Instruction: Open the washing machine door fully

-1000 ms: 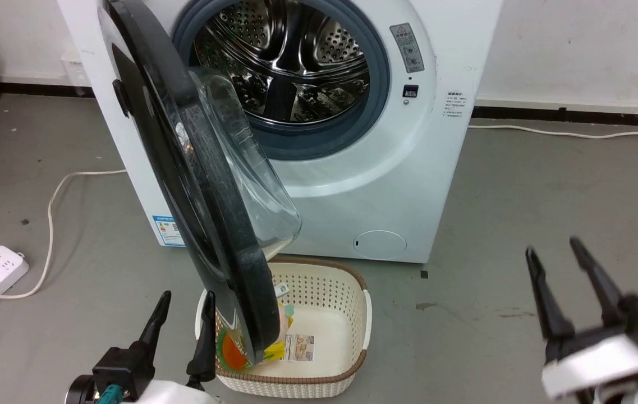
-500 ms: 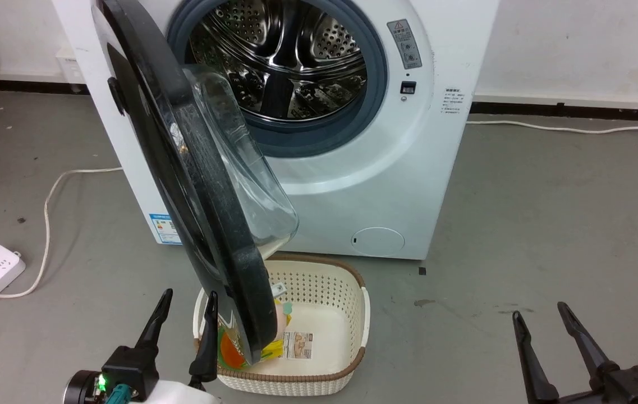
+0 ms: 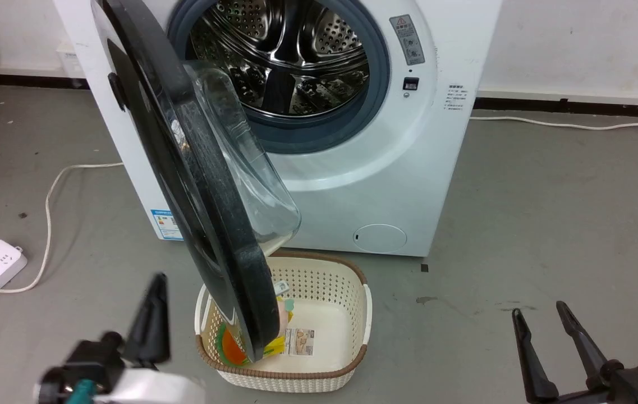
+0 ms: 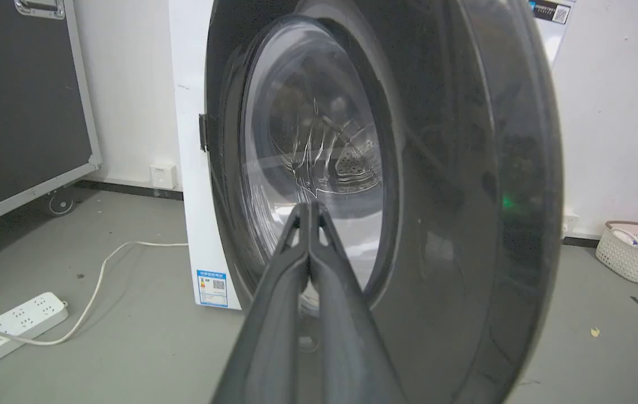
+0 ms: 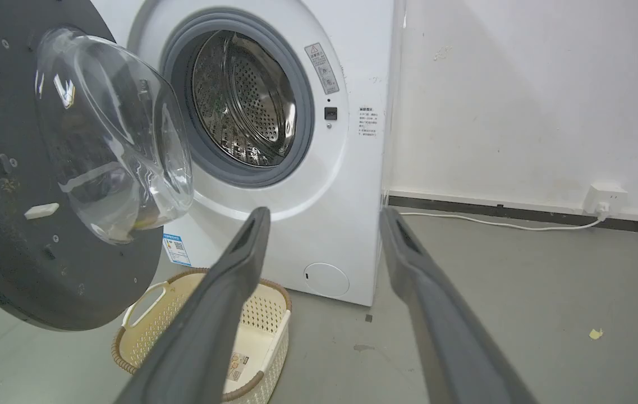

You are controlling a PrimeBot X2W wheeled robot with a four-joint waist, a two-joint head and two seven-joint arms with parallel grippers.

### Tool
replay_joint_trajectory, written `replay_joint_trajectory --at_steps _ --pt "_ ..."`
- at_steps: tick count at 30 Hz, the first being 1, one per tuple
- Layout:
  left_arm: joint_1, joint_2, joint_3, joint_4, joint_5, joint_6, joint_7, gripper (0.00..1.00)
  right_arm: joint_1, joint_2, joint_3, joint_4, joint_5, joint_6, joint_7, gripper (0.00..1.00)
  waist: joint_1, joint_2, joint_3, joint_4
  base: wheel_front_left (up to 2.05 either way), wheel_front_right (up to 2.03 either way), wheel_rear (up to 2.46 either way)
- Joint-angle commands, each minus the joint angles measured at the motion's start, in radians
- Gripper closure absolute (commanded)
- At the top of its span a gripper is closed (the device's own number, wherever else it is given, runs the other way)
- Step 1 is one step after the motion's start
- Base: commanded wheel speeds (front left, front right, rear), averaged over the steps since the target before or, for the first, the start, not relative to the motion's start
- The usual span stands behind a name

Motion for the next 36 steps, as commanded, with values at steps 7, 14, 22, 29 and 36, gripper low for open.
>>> replay_joint_trajectory --at_steps 7,14,22,29,36 --pt "-0.122 0.002 0.088 -0.213 -0.040 0.077 -0.006 1.00 -0.013 0.005 0.007 0.008 0.024 0.001 -0.004 0.00 0.0000 0.0000 0.002 0.007 0.00 0.00 0.00" --pt "-0.227 0.008 0.073 -0.348 0.009 0.057 -0.006 1.00 -0.020 0.005 0.013 0.016 0.027 0.001 -0.005 0.00 0.0000 0.0000 0.001 -0.002 0.00 0.00 0.00" --pt "-0.199 0.004 -0.138 -0.328 0.004 0.019 0.157 1.00 -0.022 0.005 0.014 0.023 0.034 0.001 -0.005 0.00 0.0000 0.0000 0.011 -0.014 0.00 0.00 0.00" --pt "-0.121 0.003 -0.304 -0.198 -0.037 0.021 0.284 1.00 -0.032 0.005 0.014 0.029 0.044 0.001 -0.005 0.00 0.0000 0.0000 0.027 -0.015 0.00 0.00 0.00" --pt "-0.103 0.002 -0.336 -0.025 -0.064 0.088 0.291 1.00 -0.048 0.005 0.032 0.041 0.053 0.001 -0.005 0.00 0.0000 0.0000 0.040 -0.018 0.00 0.00 0.00"
